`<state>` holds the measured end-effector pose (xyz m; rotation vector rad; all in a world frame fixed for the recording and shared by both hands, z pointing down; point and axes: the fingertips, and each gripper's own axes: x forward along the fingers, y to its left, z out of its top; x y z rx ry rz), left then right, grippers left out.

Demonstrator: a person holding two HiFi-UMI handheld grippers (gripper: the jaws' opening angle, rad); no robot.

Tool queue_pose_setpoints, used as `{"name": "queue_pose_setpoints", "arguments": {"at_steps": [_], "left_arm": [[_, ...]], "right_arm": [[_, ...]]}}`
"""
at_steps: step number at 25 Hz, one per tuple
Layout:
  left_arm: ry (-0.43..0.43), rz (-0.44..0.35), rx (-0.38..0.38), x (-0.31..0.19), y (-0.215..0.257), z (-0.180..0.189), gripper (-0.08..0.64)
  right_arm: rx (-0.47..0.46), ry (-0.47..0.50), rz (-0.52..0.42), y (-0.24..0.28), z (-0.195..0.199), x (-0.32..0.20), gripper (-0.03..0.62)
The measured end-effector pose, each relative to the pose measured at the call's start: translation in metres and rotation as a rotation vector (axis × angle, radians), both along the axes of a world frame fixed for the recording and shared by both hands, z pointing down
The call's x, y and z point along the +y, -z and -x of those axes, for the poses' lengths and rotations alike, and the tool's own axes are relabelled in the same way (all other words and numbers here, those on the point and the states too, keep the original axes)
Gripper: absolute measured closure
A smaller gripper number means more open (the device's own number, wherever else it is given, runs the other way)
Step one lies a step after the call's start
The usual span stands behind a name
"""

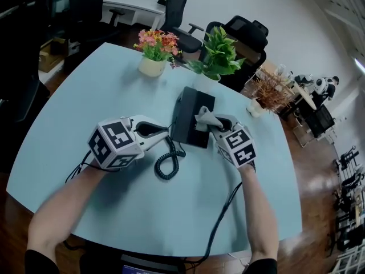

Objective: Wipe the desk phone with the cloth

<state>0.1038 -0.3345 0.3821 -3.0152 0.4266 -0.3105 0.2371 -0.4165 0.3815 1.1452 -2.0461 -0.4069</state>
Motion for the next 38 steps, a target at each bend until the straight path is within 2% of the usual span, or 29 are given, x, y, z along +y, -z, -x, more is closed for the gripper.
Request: {"name": "queue_pose_setpoints", "arguments": {"at_steps": [6, 13, 20, 22, 25, 28, 32, 35, 38], "left_arm": [[0.002, -0.031, -0.018, 0.014, 0.000, -0.004, 0.563], [-0.025, -0.101, -0.041, 0.036, 0.005, -0.014, 0.563], [-0.011, -0.062, -0.004, 0.050, 0.030, -0.002, 0.563], [0.000, -0.056, -0.008, 0.060, 0.038, 0.005, 0.563], [-0.007, -0.052, 0.002, 0.083, 0.053, 0.012, 0.564], [-0.033, -0.044, 0.044, 0.115, 0.066, 0.018, 0.563], [-0.053, -0.012, 0.168, 0.166, 0.087, 0.030, 0.565], [-0.065, 0.010, 0.243, 0.202, 0.096, 0.034, 0.565], [-0.077, 0.015, 0.299, 0.237, 0.107, 0.044, 0.565]], "right_arm": [[-0.005, 0.027, 0.022, -0.022, 0.007, 0.047, 0.600], [0.014, 0.017, 0.032, -0.035, 0.005, 0.078, 0.600], [0.048, 0.023, 0.078, -0.040, 0.014, 0.124, 0.599], [0.029, 0.024, 0.065, -0.030, 0.018, 0.143, 0.598], [-0.082, 0.031, -0.005, 0.008, 0.026, 0.177, 0.598], [-0.285, 0.071, -0.123, 0.060, 0.043, 0.226, 0.598], [-0.524, 0.155, -0.255, 0.117, 0.065, 0.308, 0.598], [-0.646, 0.190, -0.330, 0.141, 0.071, 0.356, 0.598], [-0.720, 0.203, -0.388, 0.156, 0.072, 0.396, 0.598]]}}
